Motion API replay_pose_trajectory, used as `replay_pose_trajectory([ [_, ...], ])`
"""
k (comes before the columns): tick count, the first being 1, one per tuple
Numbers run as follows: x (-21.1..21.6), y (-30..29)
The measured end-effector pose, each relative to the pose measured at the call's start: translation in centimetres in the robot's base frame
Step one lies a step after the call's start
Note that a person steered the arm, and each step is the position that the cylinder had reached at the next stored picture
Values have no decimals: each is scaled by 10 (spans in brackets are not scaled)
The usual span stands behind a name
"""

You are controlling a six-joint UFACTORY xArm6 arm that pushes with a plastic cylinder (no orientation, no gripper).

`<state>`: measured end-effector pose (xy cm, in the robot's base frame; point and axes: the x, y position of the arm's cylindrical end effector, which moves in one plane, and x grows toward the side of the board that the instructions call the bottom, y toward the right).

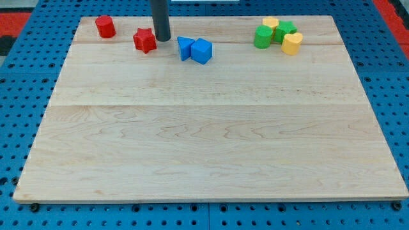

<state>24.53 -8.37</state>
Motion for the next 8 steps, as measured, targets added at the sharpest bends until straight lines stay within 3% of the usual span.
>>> replay_pose_trajectory([
  [1,-8,-37],
  [2,18,-41],
  [4,9,55],
  [5,37,63],
  [6,94,62],
  [7,112,65],
  [8,86,67],
])
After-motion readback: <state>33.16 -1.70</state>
